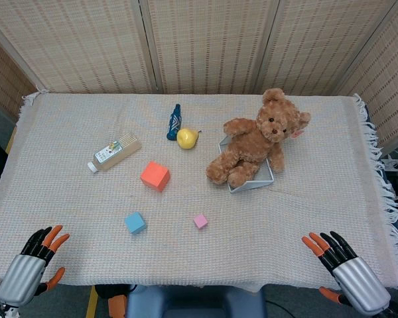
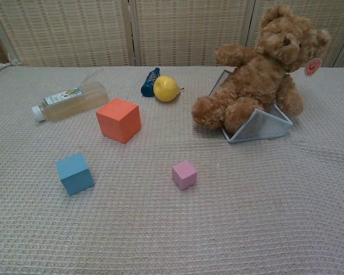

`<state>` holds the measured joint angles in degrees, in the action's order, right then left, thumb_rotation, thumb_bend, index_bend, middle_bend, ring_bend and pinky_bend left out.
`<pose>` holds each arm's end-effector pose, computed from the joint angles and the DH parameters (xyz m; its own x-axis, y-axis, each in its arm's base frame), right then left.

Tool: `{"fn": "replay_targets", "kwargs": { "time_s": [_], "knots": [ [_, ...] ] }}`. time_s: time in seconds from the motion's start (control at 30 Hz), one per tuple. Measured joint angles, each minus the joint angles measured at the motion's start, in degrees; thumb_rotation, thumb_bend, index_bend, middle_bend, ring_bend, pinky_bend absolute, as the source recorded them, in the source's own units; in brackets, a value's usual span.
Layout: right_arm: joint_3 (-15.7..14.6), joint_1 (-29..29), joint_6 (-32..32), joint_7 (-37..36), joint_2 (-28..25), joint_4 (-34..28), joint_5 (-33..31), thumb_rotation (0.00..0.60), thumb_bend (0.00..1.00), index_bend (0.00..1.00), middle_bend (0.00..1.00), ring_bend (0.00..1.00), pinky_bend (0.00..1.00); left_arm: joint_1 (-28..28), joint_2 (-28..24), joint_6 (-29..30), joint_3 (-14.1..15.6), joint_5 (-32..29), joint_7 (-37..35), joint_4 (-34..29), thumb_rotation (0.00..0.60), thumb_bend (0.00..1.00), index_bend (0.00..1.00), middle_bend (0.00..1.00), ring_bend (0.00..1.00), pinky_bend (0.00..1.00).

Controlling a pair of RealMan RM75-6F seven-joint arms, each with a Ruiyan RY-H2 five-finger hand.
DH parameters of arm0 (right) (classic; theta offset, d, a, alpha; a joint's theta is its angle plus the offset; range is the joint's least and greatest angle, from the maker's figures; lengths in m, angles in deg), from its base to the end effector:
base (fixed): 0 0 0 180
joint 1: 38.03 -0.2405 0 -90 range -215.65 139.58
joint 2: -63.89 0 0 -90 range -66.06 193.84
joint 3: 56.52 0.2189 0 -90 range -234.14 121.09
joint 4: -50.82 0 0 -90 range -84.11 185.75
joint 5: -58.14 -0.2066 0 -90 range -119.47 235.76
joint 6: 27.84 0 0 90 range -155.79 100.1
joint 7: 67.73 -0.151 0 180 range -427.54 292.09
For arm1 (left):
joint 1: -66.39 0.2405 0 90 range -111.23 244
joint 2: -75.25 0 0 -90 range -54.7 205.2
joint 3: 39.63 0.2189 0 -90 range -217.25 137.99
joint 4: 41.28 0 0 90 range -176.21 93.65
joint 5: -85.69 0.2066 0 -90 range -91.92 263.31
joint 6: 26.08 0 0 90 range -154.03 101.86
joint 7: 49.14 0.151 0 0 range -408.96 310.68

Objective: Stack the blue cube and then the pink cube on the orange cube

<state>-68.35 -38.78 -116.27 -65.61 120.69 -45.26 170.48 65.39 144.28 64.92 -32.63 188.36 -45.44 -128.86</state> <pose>-0.2402 -0.0981 0.1263 0.4850 -0.2093 0.8491 -0.8427 -0.3712 0.3899 -0.2587 0.1257 0.1032 0.4506 0.0824 0.8889 0.8739 -0.2443 -0.4203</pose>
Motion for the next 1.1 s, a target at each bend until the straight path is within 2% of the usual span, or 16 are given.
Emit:
{"fn": "replay_targets", "kwargs": {
  "time_s": [0.27, 0.33, 0.43, 0.57, 0.63, 0.67, 0.73, 0.8, 0.9, 1.1],
  "knots": [
    [0.5, -0.1, 0.3, -0.6, 0.0, 0.0, -1.2, 0.600, 0.01, 0.00, 0.00, 0.00, 0.00, -1.8, 1.4, -2.1, 0.4, 2.1, -0.9, 0.5, 0.600, 0.32, 0.17, 0.00, 0.00, 0.27],
    [0.7, -0.2, 0.6, -0.7, 0.0, -0.1, -2.0, 0.600, 0.01, 0.00, 0.00, 0.00, 0.00, -2.5, 2.2, -3.0, 0.3, 2.5, 0.0, 0.9, 0.600, 0.32, 0.17, 0.03, 0.02, 0.31],
    [1.1, -0.3, 1.5, -0.5, 0.0, -0.4, -3.5, 0.600, 0.01, 0.00, 0.00, 0.00, 0.00, -3.8, 3.4, -5.2, -0.4, 2.4, 3.1, 1.0, 0.600, 0.32, 0.17, 0.11, 0.10, 0.40],
    [1.6, -0.3, 2.2, 0.7, 0.2, -0.8, -4.8, 0.600, 0.01, 0.00, 0.00, 0.00, 0.00, -6.5, 5.2, -9.9, -2.1, 1.6, 8.5, 0.3, 0.600, 0.32, 0.17, 0.28, 0.30, 0.54],
    [1.8, -0.2, 2.3, 1.2, 0.2, -1.0, -5.4, 0.600, 0.01, 0.00, 0.00, 0.00, 0.00, -8.1, 6.3, -12.1, -3.2, 1.2, 11.5, 0.1, 0.600, 0.32, 0.17, 0.40, 0.41, 0.62],
    [1.9, -0.1, 2.2, 1.4, 0.2, -1.1, -5.6, 0.600, 0.01, 0.00, 0.00, 0.00, 0.00, -8.8, 6.8, -12.9, -3.7, 1.0, 12.7, 0.1, 0.600, 0.32, 0.17, 0.52, 0.51, 0.70],
    [2.1, 0.2, 1.8, 1.7, 0.2, -1.2, -6.1, 0.600, 0.01, 0.00, 0.00, 0.00, 0.00, -10.6, 8.1, -15.0, -4.8, 0.4, 15.0, 0.0, 0.600, 0.33, 0.18, 0.68, 0.65, 0.80],
    [2.3, 0.6, 1.4, 2.0, 0.2, -1.3, -6.5, 0.600, 0.00, 0.00, 0.00, 0.00, 0.00, -12.2, 8.9, -16.9, -5.8, -0.2, 16.0, 0.0, 0.600, 0.32, 0.19, 0.80, 0.75, 0.88],
    [2.6, 1.0, 0.9, 2.7, 0.2, -1.4, -7.2, 0.600, 0.00, 0.00, 0.00, 0.00, 0.00, -14.9, 10.1, -19.4, -7.2, -1.0, 16.8, 0.4, 0.600, 0.32, 0.22, 0.88, 0.82, 0.93],
    [3.1, 1.1, 1.8, 3.6, 0.3, -1.8, -8.6, 0.600, 0.01, 0.00, 0.00, 0.00, 0.00, -19.0, 12.1, -23.2, -8.3, -1.5, 17.7, 2.8, 0.600, 0.32, 0.22, 0.94, 0.88, 0.96]
  ]
}}
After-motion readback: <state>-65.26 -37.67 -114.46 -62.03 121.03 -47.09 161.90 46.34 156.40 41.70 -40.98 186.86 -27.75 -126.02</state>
